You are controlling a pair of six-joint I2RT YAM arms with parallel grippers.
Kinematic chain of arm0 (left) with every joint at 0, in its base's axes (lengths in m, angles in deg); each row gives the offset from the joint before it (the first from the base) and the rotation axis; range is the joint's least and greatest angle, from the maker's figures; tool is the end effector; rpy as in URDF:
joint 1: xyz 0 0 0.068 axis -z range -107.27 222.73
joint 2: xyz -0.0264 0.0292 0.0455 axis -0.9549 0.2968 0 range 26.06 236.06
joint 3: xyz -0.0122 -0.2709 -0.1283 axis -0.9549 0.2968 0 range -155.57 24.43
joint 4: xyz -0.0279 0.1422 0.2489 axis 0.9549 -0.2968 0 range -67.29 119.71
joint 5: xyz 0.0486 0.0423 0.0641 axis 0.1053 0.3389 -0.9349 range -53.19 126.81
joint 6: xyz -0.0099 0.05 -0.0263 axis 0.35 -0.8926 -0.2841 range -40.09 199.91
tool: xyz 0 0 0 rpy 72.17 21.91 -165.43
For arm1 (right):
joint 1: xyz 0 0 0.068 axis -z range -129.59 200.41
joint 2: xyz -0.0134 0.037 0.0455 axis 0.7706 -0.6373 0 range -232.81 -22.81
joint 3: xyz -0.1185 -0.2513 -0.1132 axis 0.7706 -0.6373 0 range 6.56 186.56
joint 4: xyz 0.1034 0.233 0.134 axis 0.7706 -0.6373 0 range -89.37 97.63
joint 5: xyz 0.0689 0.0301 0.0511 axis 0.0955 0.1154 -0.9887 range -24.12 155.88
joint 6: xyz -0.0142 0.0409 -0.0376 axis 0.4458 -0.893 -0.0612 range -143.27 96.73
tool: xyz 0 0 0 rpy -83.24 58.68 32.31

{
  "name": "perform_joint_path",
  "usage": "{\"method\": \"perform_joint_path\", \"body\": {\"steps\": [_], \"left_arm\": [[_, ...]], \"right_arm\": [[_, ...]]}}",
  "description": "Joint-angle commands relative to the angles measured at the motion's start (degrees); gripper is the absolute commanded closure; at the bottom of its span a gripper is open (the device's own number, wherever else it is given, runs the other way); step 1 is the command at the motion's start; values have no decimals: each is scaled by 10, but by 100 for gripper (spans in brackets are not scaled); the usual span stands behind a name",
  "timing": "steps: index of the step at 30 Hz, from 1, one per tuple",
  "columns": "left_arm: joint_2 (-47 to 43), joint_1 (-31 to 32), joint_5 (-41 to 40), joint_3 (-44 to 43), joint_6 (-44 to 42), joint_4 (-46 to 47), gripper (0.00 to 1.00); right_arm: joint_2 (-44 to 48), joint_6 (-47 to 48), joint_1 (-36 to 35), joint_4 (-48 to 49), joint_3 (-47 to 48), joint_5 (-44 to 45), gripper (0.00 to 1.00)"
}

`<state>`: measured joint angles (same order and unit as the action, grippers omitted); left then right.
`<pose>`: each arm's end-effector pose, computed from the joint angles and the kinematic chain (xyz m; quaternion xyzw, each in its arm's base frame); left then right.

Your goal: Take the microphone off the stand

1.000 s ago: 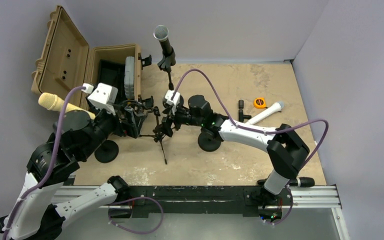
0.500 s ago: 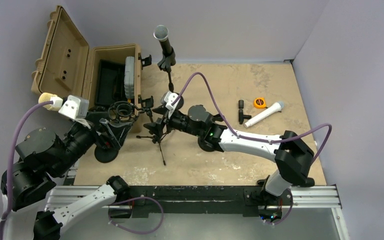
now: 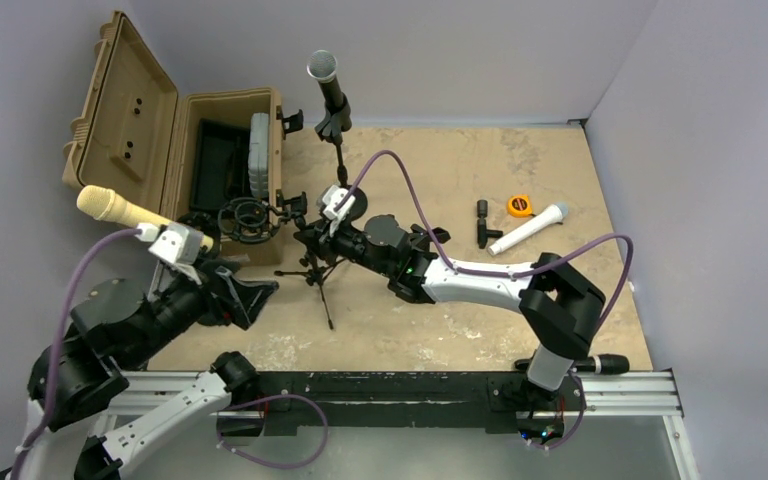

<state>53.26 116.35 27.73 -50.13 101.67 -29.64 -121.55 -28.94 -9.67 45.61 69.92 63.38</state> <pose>0.0138 -0.0042 0.4648 0.0979 0.7700 -0.2871 0.5613 0.2161 0.3789 0.2980 -0.3298 0.6071 0.4050 0.5989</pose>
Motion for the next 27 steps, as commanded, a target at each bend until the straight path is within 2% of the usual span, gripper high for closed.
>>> {"method": "perform_joint_path", "body": {"steps": [1,5,10,20,24,27], "left_arm": [[-5,1,80,81,56,56,17],[1,1,142,152,86,111,20],[22,1,161,254,138,224,29],[35,2,46,436,192,400,33],[76,2,11,463,196,478,36],[94,2,-18,471,219,489,40]], "right_arm": [[25,28,-3,49,2,24,100],[53,52,-2,51,-16,30,100],[83,77,14,55,-52,43,100],[129,80,51,78,-125,19,100],[132,83,58,81,-137,-5,100],[131,82,62,78,-137,-4,100]]}}
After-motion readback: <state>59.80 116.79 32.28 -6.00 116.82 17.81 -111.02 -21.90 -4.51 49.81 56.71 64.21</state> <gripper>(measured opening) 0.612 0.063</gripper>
